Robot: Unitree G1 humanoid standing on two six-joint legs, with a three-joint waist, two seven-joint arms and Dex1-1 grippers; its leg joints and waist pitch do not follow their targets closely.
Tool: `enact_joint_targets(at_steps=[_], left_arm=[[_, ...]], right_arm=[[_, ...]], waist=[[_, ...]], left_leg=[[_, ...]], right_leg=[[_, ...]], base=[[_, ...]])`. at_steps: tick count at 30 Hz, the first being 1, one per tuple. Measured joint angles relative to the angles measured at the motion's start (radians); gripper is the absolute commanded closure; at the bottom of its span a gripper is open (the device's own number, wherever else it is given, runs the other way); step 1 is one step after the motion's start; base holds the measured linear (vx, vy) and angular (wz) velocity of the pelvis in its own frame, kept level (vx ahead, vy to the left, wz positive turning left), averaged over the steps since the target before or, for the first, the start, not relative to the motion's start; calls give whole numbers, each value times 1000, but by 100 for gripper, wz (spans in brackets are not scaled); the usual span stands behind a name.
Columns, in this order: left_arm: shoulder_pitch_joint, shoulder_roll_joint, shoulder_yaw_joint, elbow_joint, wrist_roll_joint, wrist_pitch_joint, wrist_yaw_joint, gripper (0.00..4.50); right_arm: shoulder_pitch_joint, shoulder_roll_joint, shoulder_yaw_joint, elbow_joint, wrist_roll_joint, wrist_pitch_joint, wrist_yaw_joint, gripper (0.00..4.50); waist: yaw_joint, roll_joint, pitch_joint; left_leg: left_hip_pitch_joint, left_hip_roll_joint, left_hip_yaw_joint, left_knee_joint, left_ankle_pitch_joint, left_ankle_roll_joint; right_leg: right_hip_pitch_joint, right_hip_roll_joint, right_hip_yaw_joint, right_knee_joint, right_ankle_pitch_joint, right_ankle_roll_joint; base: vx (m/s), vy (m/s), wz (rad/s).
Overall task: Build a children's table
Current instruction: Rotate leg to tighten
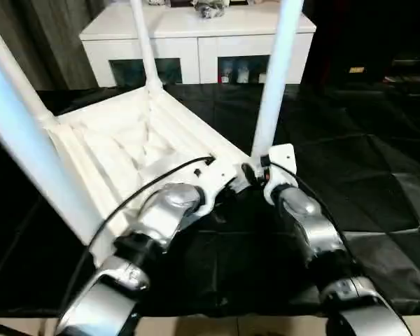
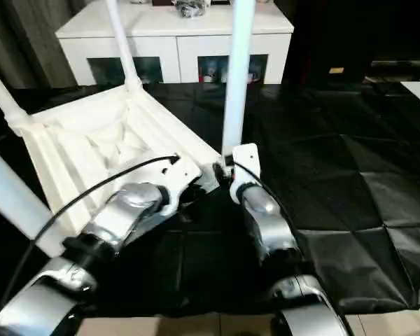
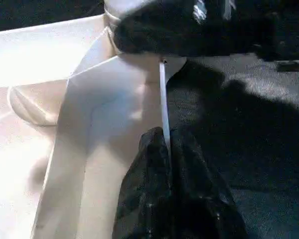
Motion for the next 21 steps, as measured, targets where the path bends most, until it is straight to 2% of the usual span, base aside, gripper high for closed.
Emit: enact_joint_targets(at_steps=[3, 5, 8, 10, 12, 16, 21], left_arm=[[41, 47, -11, -78, -2, 2, -64, 450], [77, 101, -17, -142, -19, 3, -129, 450], [100, 164, -14, -181, -44, -3, -208, 450], [144, 217, -12, -225, -91, -33, -304, 450], [190, 266, -13, -273, -135, -46, -411, 450], [195, 287, -37, -298, -139, -50, -478, 450], [200, 291, -64, -329, -142, -36, -501, 450]], right_arm=[[69, -91, 24, -119, 12, 5, 148, 79], [157, -184, 29, -239, 63, 7, 307, 79], [238, -269, 26, -334, 133, 10, 466, 79], [275, -317, 27, -396, 191, 18, 567, 79], [288, -361, 19, -418, 227, 33, 638, 79], [284, -365, 34, -441, 245, 33, 711, 79], [284, -373, 77, -457, 238, 34, 767, 79]], waist=[[5, 0, 0], [8, 1, 0], [1, 1, 0], [-1, 1, 0], [6, 2, 1], [32, 3, 0], [35, 2, 1]], left_leg=[[-1, 1, 0, 0, 0, 0], [-2, 1, 0, 0, 2, 3], [-2, 1, 2, 1, 2, 6], [-3, 1, 2, 0, 2, 7], [-3, 1, 2, 0, 2, 7], [1, 1, 6, 1, -1, 3], [2, -1, 12, 1, -1, 3]], right_leg=[[-1, 0, 0, 0, -1, 2], [-1, 0, 0, 0, -4, 6], [-2, 0, 2, -2, -5, 6], [-2, 0, 2, -2, -6, 6], [-2, 0, 1, -1, -7, 6], [-1, -1, 6, -1, -6, 5], [-1, 1, 19, 0, -7, 5]], base=[[0, 0, 0], [0, 0, 0], [0, 0, 0], [0, 0, 0], [0, 0, 0], [0, 0, 0], [0, 0, 0]])
